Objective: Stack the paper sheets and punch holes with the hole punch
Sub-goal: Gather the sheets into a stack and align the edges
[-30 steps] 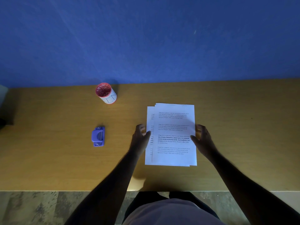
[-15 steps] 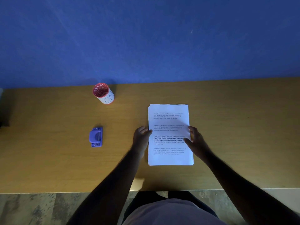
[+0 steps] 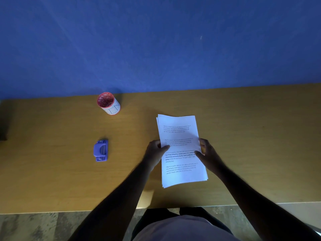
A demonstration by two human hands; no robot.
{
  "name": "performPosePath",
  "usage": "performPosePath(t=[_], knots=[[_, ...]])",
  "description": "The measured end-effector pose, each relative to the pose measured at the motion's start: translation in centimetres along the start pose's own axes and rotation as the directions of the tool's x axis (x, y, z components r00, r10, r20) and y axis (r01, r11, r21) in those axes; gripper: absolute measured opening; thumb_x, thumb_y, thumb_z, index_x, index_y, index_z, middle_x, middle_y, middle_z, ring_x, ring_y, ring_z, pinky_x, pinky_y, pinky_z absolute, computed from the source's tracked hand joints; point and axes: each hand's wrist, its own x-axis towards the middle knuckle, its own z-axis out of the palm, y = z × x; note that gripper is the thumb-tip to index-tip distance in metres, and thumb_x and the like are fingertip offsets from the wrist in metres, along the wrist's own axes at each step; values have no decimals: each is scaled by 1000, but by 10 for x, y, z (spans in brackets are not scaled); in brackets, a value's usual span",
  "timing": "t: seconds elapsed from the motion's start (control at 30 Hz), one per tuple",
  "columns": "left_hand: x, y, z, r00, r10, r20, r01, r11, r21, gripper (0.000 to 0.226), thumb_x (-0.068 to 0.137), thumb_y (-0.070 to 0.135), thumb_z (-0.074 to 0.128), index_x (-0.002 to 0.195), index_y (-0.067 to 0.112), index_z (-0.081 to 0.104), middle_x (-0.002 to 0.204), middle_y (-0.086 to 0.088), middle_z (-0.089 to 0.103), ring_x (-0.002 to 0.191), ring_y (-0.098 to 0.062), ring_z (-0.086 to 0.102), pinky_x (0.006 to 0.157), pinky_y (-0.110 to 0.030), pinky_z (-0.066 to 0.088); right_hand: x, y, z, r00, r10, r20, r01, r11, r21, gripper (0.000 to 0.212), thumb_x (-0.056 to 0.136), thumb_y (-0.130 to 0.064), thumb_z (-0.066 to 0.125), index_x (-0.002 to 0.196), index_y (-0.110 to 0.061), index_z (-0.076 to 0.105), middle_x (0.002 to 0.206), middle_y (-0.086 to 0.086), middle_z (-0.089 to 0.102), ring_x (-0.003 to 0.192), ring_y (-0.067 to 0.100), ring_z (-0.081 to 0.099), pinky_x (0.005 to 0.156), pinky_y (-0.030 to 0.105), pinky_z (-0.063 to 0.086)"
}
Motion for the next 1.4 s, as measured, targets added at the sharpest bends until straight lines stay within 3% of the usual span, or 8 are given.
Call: performPosePath(t=[0.23,0.3,0.43,0.53,0.67,0.83,1.0,1.4], knots=[[-9,11,-6,992,104,68,-108,992,70,25,101,20,54,120,21,71,110,9,78,99,-9,75,88,-42,63,-6,-4,-4,997,62,-55,-53,987,153,48,96,-6,68,138,-6,46,128,-3,59,113,11,60,73,1,47],[-14,16,-10,989,119,86,-121,992,21,24,103,18,55,123,18,70,112,8,78,100,-10,75,87,-38,62,-7,-7,-7,993,86,-83,-55,947,316,50,93,-16,77,133,-9,49,126,-1,65,108,10,66,75,7,52],[-21,24,-23,983,136,121,-126,988,-86,23,105,17,58,123,19,70,115,7,79,104,-12,76,91,-36,61,-4,-16,-17,991,130,-12,-91,756,648,63,83,-39,88,132,-12,59,125,8,75,115,30,72,97,56,58],[-25,32,-32,976,173,130,-150,974,-171,22,106,15,58,123,22,70,118,6,78,109,-15,75,94,-34,60,-3,-34,-24,994,17,112,-94,677,730,46,96,-23,75,137,-7,60,135,14,70,123,37,67,105,59,51],[-20,44,-41,977,207,52,-186,944,-273,23,105,13,61,125,18,69,123,0,77,116,-20,73,99,-39,58,-2,-64,-36,998,-52,44,5,703,711,34,94,-7,73,127,-1,68,128,17,73,116,38,71,98,52,55],[-17,70,-45,965,251,-81,-263,917,-298,22,102,9,65,123,7,69,119,-3,78,112,-21,74,97,-41,59,0,-110,-55,956,-121,-269,223,893,390,19,92,-9,76,111,-10,75,99,-6,79,82,-3,72,71,19,55],[-22,107,-49,923,354,-153,-385,864,-323,23,101,7,65,123,15,71,119,4,78,113,-13,73,97,-29,58,-3,-143,-74,891,-214,-401,336,904,266,20,96,-12,72,115,-15,70,101,-12,74,85,-13,69,67,10,54],[-14,83,-36,959,266,-97,-279,947,-160,16,97,19,73,105,33,75,111,14,79,106,-5,74,102,-47,57,8,-116,-57,938,-177,-299,239,953,185,25,95,-17,74,119,-12,70,99,-8,73,79,-17,68,65,10,55]])
